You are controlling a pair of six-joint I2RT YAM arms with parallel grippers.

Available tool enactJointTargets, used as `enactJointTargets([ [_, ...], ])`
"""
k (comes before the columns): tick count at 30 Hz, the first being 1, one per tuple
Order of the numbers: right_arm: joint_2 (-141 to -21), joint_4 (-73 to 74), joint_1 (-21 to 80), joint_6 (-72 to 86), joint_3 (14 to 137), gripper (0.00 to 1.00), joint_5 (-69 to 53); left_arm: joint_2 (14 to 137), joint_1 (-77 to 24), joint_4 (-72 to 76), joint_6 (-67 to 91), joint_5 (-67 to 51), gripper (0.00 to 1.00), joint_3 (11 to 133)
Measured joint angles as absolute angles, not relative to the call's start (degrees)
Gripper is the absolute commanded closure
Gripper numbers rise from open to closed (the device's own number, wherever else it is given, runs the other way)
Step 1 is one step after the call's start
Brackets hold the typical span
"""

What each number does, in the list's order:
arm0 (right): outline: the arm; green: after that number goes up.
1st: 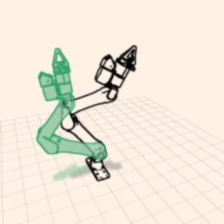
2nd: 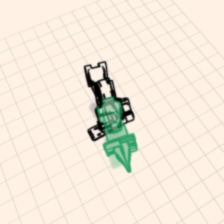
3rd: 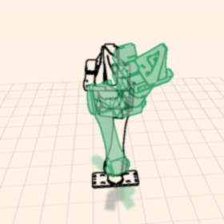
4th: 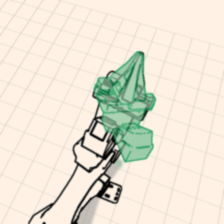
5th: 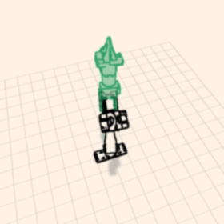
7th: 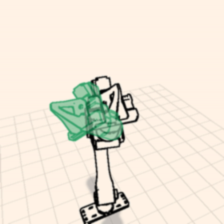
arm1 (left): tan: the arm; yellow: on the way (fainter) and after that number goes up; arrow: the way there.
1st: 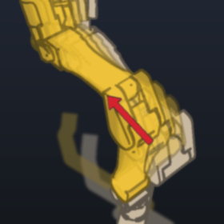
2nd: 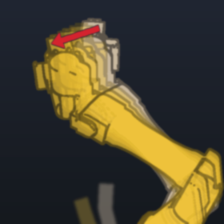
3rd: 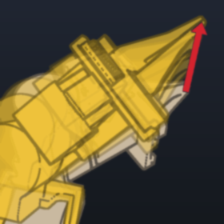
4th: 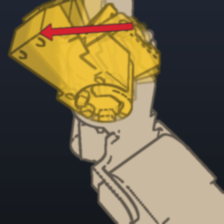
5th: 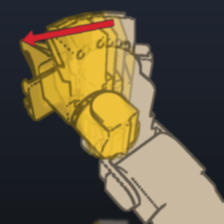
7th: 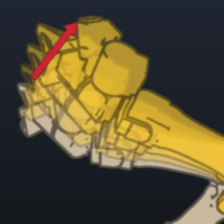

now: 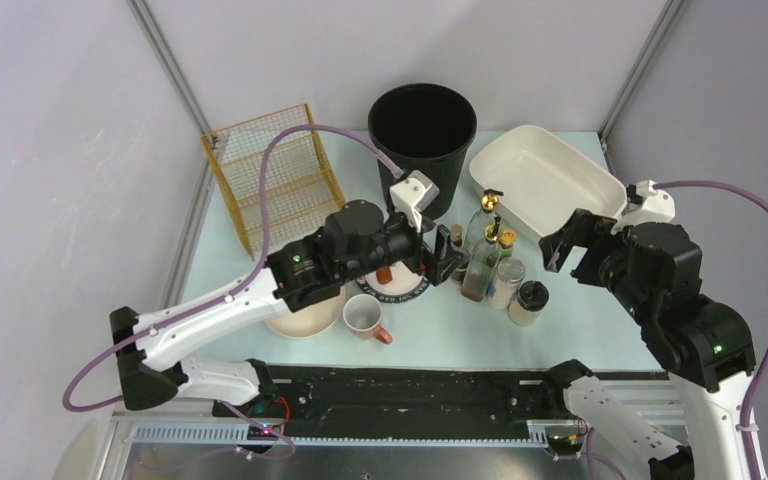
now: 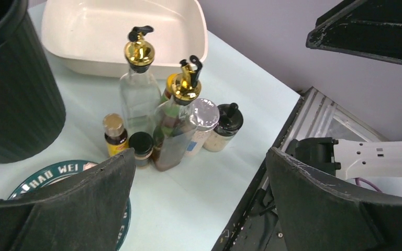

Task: Clear the kitchen counter

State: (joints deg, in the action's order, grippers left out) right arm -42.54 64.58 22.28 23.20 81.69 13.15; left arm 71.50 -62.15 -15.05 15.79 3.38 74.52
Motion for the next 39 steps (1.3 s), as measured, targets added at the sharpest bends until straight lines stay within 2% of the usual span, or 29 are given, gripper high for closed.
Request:
enactJointTargets([
  [7,-40.4,65.9,22.1,25.0,81.4,0.03,13.8,75.3,-64.9,-6.0,15.4,5.6,0.01,71.9],
  [13,-39.6,66.2,22.1,25.5,81.4,0.03,14.0,78.6,-66.2,0.6,15.5,6.4,0.05,69.2],
  [21,-39.4,66.3,22.1,25.5,81.4,0.04,13.1,84.1,-69.2,6.7,15.4,11.5,0.12,69.1],
  [29,-38.9,67.4,22.1,25.5,81.4,0.03,12.6,88.8,-70.0,11.3,15.5,16.7,0.26,67.7],
  [39,-38.4,67.6,22.0,25.9,81.4,0.04,12.6,92.2,-70.0,15.6,16.1,22.4,0.34,67.2],
])
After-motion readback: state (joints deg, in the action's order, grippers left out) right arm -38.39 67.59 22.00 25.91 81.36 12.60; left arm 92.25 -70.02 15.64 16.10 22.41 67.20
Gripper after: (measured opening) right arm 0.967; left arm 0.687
